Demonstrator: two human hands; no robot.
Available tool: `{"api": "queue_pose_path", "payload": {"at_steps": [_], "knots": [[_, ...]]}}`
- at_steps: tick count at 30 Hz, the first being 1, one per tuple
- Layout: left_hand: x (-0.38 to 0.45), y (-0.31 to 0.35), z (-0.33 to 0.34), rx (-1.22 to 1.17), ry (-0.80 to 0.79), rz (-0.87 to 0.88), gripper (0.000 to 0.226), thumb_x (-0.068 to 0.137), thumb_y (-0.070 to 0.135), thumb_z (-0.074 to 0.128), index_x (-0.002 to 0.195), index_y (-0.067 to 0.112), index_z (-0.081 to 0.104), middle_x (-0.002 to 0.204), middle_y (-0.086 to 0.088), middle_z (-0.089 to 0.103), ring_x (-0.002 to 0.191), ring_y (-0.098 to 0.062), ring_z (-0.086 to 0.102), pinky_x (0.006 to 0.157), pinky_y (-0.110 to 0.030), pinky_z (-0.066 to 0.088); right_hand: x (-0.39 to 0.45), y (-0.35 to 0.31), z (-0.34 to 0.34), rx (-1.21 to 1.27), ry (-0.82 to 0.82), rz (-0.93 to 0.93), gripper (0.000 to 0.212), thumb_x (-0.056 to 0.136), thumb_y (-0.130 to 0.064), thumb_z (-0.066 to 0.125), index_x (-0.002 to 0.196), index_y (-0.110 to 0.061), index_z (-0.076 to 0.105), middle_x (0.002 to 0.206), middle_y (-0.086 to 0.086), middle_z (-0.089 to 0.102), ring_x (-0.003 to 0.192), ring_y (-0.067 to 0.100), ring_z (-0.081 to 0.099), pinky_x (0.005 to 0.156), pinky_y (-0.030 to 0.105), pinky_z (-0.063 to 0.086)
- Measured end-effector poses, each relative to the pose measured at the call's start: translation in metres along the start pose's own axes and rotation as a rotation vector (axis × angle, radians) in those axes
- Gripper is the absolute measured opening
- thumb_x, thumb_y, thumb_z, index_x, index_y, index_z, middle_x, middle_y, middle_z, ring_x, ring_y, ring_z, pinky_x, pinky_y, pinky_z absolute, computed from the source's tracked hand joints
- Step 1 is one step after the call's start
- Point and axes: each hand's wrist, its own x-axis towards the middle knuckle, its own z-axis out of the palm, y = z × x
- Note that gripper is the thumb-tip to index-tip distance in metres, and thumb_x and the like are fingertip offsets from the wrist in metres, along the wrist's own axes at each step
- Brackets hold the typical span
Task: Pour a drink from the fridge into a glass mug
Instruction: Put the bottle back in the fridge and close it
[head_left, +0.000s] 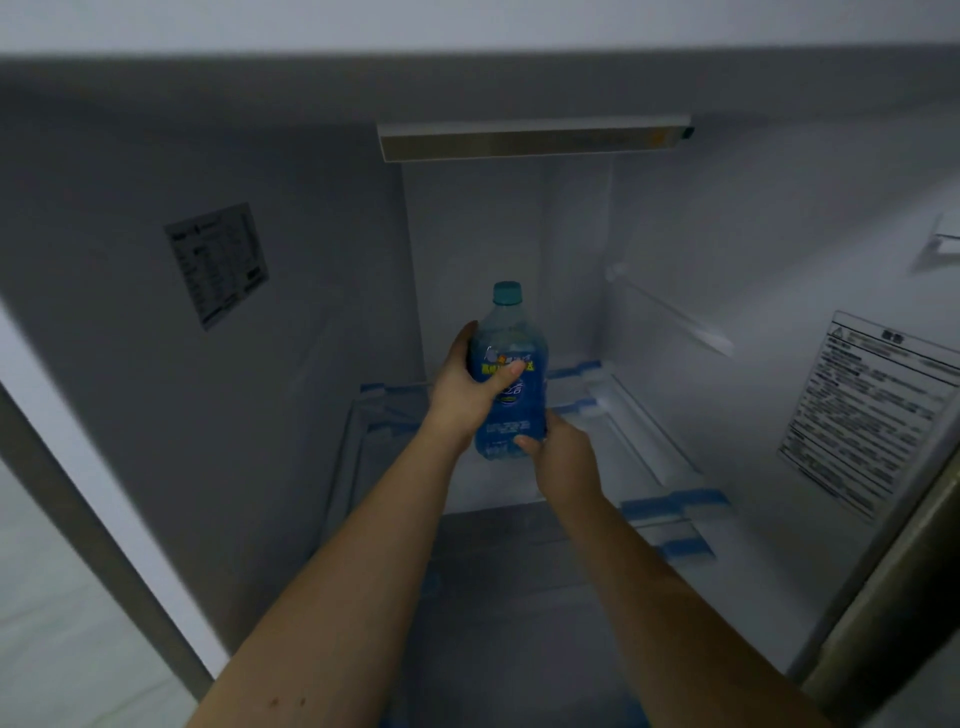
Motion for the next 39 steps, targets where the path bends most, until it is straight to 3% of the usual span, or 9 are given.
{"api": "queue_pose_path", "payload": {"at_steps": [3,6,8,11,13,15,17,29,39], "knots": [[-0.003,0.002,-0.001,0.073,0.01,-0.017,0.041,0.083,0.031,0.079,0.108,0.049,0.052,0.104,0.023,0.067,0.097,0.002,0.066,0.089,-0.032,0.057,-0.005,-0.004,-0.002,-0.03,-0.014,-0.001,0.029,0.095,-0.013,0.059,0.122,-0.001,0.058,0.115,0.017,0.066,0.106,0.028,0.062,0.083,0.029,0.046],[-0.014,0.001,-0.001,0.227,0.042,-0.004,0.051,0.09,0.036,0.07,0.134,0.021,0.049,0.12,0.014,0.06,0.105,0.007,0.06,0.085,-0.013,0.05,-0.016,-0.009,-0.003,-0.049,-0.023,0.052,0.036,0.1,-0.023,0.051,0.13,-0.004,0.048,0.121,0.018,0.06,0.108,0.029,0.059,0.09,0.036,0.048],[-0.031,-0.002,0.001,0.282,0.084,-0.016,0.06,0.095,0.037,0.063,0.142,0.006,0.041,0.121,0.008,0.053,0.094,0.025,0.049,0.075,-0.001,0.041,-0.026,-0.01,-0.004,-0.083,-0.055,0.06,0.039,0.101,-0.028,0.048,0.134,-0.008,0.045,0.123,0.016,0.059,0.106,0.027,0.059,0.089,0.038,0.05],[-0.061,-0.01,0.001,0.483,0.08,-0.067,0.056,0.099,0.045,0.052,0.143,0.011,0.042,0.136,-0.004,0.054,0.115,0.002,0.048,0.095,-0.022,0.036,-0.044,-0.011,-0.008,-0.224,-0.083,0.038,0.042,0.1,-0.032,0.047,0.137,-0.012,0.044,0.125,0.012,0.055,0.11,0.026,0.055,0.09,0.037,0.048],[-0.079,-0.014,-0.004,0.749,0.073,-0.06,0.057,0.1,0.049,0.043,0.147,0.015,0.039,0.149,-0.005,0.045,0.14,-0.016,0.032,0.117,-0.039,0.015,-0.056,-0.01,-0.011,-0.342,-0.08,-0.012,0.039,0.101,-0.031,0.042,0.134,-0.01,0.047,0.125,0.013,0.055,0.111,0.026,0.054,0.09,0.035,0.046],[-0.096,-0.011,-0.011,0.927,0.027,-0.024,0.063,0.101,0.052,0.034,0.153,0.017,0.029,0.16,0.001,0.03,0.15,-0.014,0.011,0.119,-0.037,-0.008,-0.069,-0.009,-0.015,-0.443,-0.066,-0.076,0.039,0.103,-0.028,0.039,0.134,-0.008,0.049,0.126,0.013,0.057,0.113,0.026,0.053,0.093,0.035,0.042],[-0.115,-0.005,-0.017,1.059,-0.028,0.001,0.064,0.101,0.052,0.029,0.156,0.02,0.022,0.163,0.004,0.02,0.151,-0.012,0.001,0.116,-0.035,-0.015,-0.081,-0.007,-0.02,-0.485,-0.05,-0.115,0.041,0.103,-0.028,0.037,0.136,-0.008,0.048,0.128,0.012,0.057,0.115,0.026,0.052,0.098,0.035,0.04],[-0.224,0.055,-0.022,1.386,-0.117,0.007,0.056,0.101,0.04,0.03,0.153,0.019,0.028,0.159,0.0,0.032,0.149,-0.018,0.019,0.121,-0.045,0.003,-0.159,-0.017,-0.043,-0.72,-0.058,-0.214,0.051,0.103,-0.038,0.028,0.149,-0.018,0.033,0.151,0.007,0.038,0.139,0.024,0.03,0.117,0.04,0.014],[-0.3,0.077,-0.029,1.38,-0.099,0.048,0.056,0.098,0.041,0.027,0.151,0.024,0.035,0.157,-0.002,0.037,0.149,-0.022,0.02,0.12,-0.051,0.0,-0.233,-0.035,-0.062,-0.747,-0.063,-0.249,0.05,0.102,-0.035,0.028,0.147,-0.016,0.037,0.153,0.008,0.038,0.141,0.026,0.029,0.117,0.044,0.018]]}}
